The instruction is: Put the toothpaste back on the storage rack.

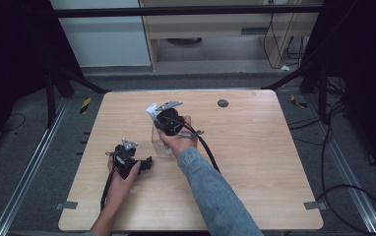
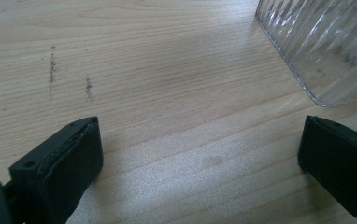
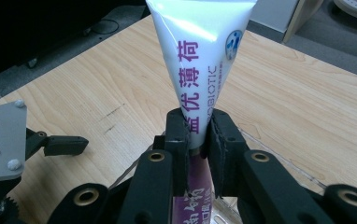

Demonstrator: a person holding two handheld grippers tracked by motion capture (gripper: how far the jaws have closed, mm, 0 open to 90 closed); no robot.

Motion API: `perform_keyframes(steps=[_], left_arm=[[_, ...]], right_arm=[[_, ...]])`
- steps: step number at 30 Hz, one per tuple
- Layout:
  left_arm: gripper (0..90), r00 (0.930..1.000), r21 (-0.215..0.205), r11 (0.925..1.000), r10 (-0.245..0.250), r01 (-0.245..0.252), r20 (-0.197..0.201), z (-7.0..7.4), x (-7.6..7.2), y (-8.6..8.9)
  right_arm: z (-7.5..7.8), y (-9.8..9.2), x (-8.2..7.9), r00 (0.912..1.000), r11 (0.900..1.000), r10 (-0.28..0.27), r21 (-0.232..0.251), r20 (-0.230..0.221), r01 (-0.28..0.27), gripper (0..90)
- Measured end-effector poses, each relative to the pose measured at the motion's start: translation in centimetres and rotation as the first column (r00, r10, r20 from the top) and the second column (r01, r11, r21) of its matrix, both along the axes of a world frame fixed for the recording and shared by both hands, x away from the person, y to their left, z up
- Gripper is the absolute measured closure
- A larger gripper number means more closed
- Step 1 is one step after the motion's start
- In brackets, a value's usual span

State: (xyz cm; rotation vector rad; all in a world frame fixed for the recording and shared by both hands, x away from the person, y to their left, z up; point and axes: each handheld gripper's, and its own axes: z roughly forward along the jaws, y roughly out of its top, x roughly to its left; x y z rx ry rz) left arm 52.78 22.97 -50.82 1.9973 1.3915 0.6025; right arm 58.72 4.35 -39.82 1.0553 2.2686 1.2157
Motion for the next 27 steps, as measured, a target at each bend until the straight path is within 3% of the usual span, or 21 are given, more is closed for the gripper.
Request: perform_keyframes(steps=[27], left_arm=[[0.0,1.0000,0.000,1.0000,-0.002,0.002,0.000,0.00,0.02,-0.01]], right_arm=[[0.03,-0.31,0.00,0.9999,1.000,-0.002,0.005,-0.010,0.002,78.6]])
